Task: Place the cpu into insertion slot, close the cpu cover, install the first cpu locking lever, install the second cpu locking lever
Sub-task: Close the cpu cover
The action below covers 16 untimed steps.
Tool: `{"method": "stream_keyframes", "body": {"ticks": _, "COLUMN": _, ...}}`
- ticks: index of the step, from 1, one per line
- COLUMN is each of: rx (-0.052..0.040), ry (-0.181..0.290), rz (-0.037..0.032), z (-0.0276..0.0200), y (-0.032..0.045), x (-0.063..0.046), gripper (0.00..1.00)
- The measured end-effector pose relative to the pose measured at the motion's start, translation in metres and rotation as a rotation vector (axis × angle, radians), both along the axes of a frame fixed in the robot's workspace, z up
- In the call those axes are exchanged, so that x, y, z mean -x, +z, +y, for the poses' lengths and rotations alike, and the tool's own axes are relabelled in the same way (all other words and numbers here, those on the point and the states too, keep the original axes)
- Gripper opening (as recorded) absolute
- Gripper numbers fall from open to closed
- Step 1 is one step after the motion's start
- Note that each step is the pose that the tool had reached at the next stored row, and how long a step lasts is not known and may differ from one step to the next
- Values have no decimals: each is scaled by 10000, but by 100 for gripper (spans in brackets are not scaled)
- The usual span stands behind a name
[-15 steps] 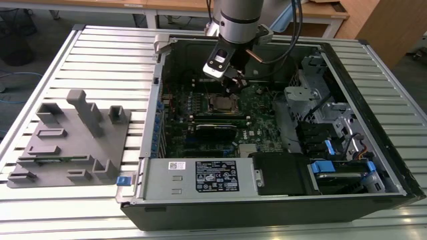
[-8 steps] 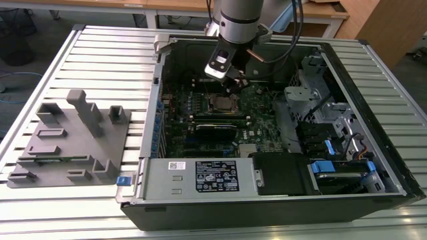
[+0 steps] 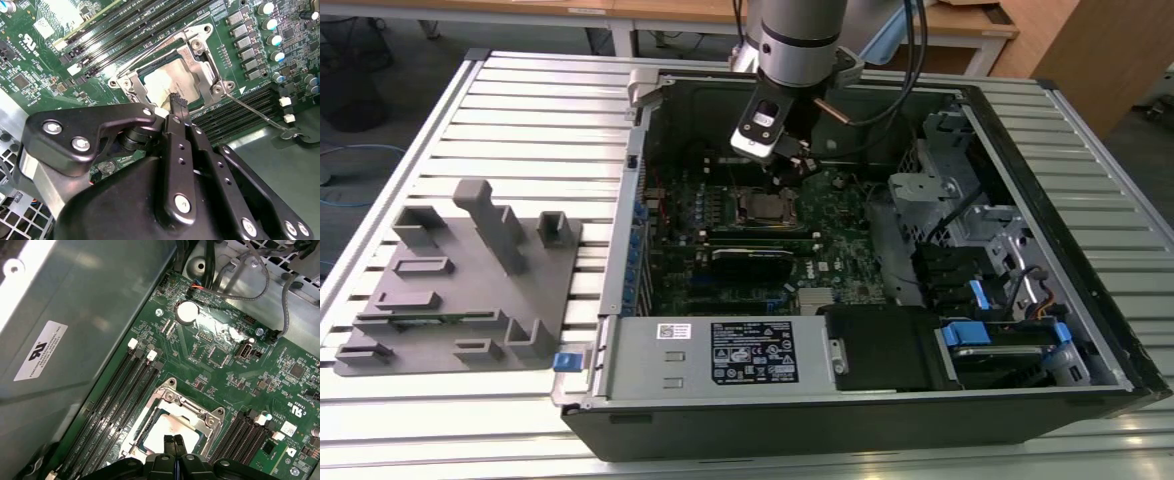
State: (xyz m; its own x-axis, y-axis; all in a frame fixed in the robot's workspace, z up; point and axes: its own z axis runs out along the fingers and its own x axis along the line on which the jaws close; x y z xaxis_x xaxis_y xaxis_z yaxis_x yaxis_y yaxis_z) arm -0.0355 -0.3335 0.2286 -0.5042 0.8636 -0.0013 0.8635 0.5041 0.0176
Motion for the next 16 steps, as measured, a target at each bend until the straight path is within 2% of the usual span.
{"method": "stream_keyframes", "body": {"ticks": 3, "rx": -1, "ry": 81, "rz": 0, "z": 0, "y": 0, "x": 0, "gripper": 11}}
{"method": "stream_keyframes", "body": {"ticks": 6, "rx": -1, "ry": 412, "rz": 0, "z": 0, "y": -1, "x": 0, "gripper": 11}}
{"method": "stream_keyframes", "body": {"ticks": 12, "rx": -1, "ry": 1486, "rz": 0, "z": 0, "y": -2, "x": 0, "gripper": 11}}
{"method": "stream_keyframes", "body": {"ticks": 13, "rx": 0, "ry": 1819, "rz": 0, "z": 0, "y": -3, "x": 0, "gripper": 11}}
{"method": "stream_keyframes", "body": {"ticks": 16, "rx": 0, "ry": 2374, "rz": 0, "z": 0, "y": -4, "x": 0, "gripper": 11}}
